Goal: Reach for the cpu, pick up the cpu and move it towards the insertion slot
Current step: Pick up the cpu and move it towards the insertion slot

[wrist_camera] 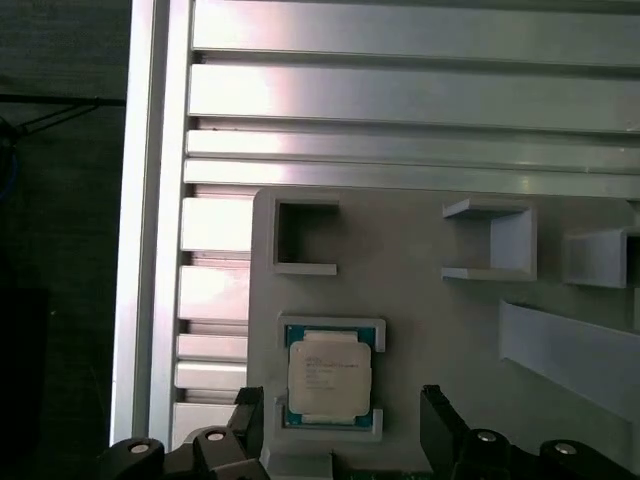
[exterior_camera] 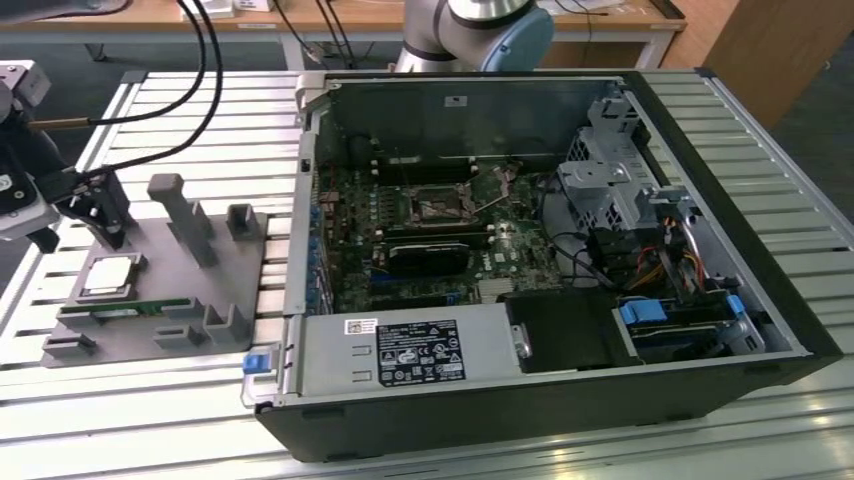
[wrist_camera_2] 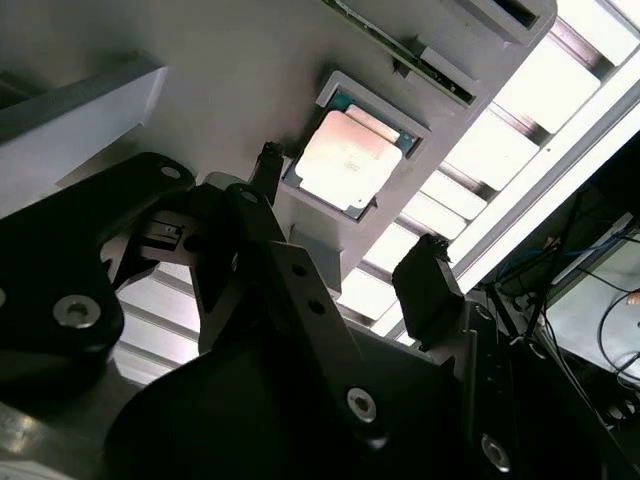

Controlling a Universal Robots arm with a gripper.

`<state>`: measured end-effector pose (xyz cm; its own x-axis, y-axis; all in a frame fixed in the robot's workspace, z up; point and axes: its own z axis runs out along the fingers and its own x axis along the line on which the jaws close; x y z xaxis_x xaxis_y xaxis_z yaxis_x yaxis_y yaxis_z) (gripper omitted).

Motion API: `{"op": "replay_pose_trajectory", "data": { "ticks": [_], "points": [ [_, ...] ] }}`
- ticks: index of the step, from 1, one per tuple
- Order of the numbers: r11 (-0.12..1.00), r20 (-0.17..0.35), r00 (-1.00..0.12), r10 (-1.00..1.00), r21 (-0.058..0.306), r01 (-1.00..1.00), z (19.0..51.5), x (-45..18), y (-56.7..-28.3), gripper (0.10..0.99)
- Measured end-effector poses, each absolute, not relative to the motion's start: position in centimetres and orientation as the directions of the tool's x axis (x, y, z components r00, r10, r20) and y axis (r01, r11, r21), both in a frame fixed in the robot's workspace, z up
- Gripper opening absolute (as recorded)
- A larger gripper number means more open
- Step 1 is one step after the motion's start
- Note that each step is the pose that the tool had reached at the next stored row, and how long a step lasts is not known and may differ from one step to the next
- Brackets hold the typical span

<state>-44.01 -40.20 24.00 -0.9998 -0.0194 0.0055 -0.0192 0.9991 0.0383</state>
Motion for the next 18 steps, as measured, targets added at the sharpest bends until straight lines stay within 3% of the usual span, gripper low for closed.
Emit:
{"op": "replay_pose_trajectory", "data": {
  "ticks": [18],
  "points": [
    [0.999, 0.005, -1.000, -0.020, 0.038, -0.019, 22.3, -44.0, -40.3, 0.722]
  ]
}}
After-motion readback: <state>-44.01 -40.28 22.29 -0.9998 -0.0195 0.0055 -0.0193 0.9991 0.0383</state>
